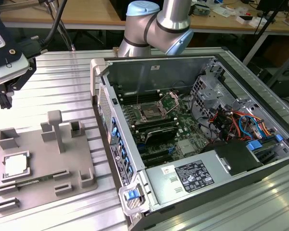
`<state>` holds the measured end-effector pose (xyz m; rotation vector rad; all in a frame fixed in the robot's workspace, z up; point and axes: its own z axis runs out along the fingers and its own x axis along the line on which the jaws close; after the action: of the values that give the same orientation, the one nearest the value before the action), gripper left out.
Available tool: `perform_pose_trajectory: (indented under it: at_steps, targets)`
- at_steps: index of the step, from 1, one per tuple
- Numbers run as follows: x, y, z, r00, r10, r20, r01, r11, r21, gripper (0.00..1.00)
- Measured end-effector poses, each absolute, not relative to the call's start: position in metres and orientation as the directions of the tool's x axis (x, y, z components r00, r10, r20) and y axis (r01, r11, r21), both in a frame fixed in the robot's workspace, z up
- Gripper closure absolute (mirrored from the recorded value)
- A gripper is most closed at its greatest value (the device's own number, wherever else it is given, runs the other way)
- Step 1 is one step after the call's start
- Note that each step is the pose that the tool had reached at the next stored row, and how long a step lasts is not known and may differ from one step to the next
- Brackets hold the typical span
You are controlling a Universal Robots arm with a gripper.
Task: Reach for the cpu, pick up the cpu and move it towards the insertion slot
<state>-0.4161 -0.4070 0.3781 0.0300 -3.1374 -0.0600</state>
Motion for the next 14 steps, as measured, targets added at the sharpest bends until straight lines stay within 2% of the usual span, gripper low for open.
perform_pose_trajectory:
  at_steps: [14]
  targets:
    - [-0.4235, -0.407, 0.3779, -1.0, -0.019, 0.003, -0.019, 0.999, 0.038, 0.89]
